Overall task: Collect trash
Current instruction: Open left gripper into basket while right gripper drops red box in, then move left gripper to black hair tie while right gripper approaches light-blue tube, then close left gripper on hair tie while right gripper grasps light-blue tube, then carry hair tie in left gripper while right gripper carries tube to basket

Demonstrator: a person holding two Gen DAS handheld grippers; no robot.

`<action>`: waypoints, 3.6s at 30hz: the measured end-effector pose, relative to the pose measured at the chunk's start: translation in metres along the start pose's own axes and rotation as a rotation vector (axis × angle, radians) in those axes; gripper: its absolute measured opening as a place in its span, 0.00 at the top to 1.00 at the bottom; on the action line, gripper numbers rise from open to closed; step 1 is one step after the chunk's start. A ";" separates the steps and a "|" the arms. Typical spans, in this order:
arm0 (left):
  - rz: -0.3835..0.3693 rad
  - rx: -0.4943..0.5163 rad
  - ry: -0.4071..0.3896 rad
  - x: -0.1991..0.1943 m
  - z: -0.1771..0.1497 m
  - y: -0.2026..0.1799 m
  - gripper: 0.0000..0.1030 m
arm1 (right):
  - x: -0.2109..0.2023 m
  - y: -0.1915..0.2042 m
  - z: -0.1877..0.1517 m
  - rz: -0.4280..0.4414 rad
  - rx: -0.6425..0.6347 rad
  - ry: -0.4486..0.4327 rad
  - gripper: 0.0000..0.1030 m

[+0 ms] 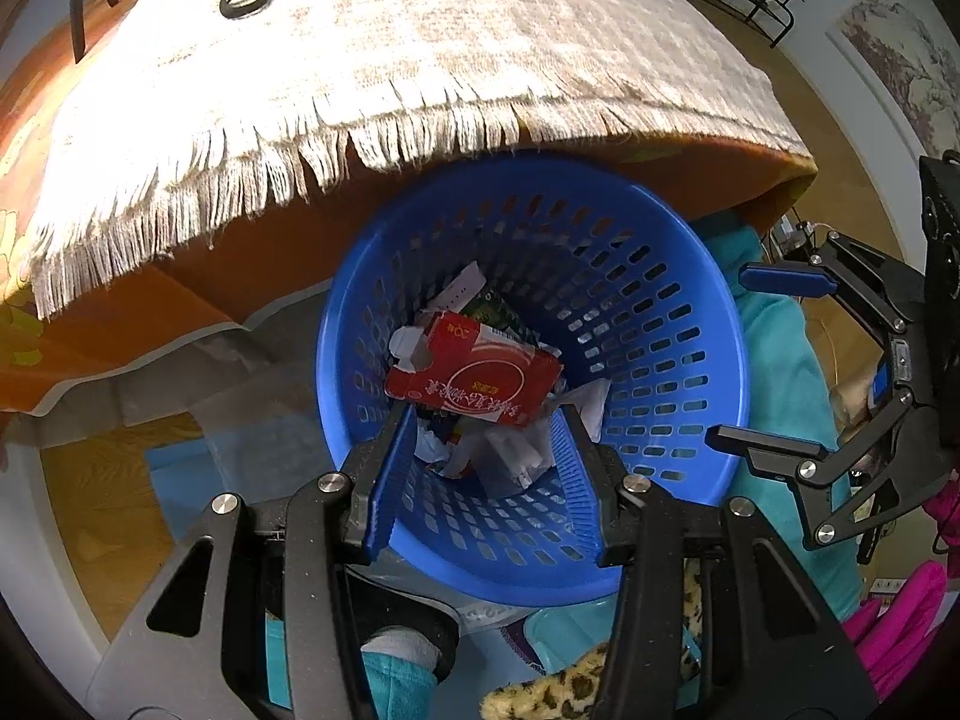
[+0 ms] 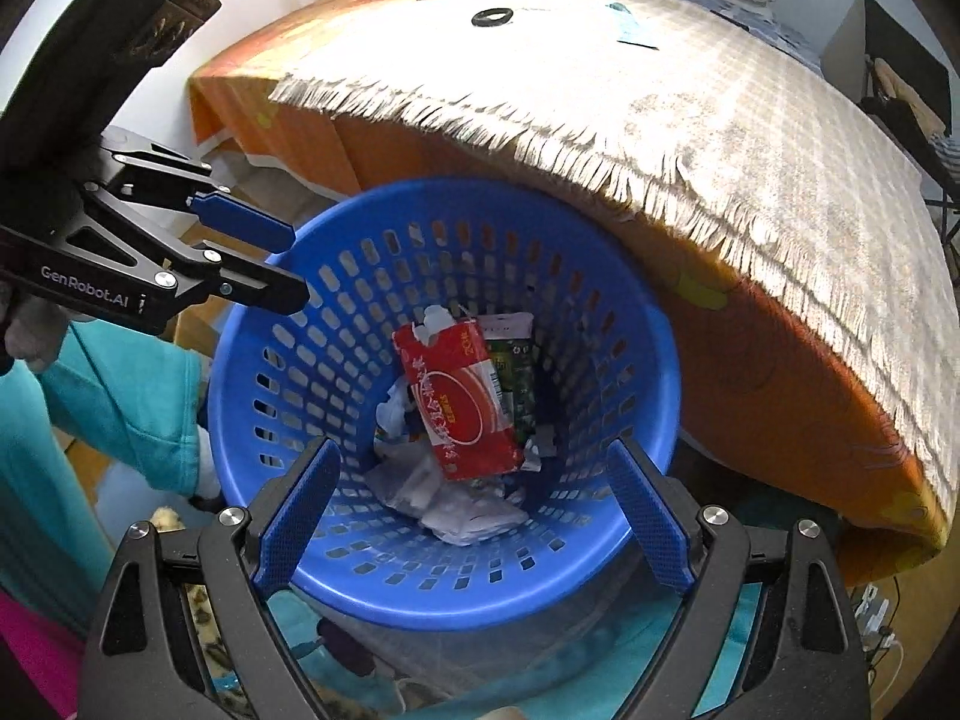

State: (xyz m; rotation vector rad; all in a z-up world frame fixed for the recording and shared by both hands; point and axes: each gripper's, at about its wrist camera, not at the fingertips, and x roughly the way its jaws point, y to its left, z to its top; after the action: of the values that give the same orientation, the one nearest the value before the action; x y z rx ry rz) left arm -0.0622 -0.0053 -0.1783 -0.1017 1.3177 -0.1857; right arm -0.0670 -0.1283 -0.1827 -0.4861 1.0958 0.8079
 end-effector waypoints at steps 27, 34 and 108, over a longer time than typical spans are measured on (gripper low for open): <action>0.120 -0.088 -0.173 -0.049 0.110 0.057 0.54 | -0.044 -0.054 0.085 -0.137 0.042 -0.152 0.12; 0.128 -0.160 -0.188 -0.042 0.144 0.087 0.54 | -0.044 -0.084 0.129 -0.120 0.087 -0.203 0.12; 0.182 -0.069 -0.324 -0.059 0.184 0.074 0.94 | 0.009 -0.123 0.252 -0.063 0.153 -0.259 0.67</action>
State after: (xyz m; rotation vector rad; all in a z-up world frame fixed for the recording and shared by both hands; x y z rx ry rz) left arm 0.1077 0.0724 -0.0900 -0.0670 1.0035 0.0311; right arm 0.1791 -0.0249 -0.0954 -0.2771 0.8893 0.7038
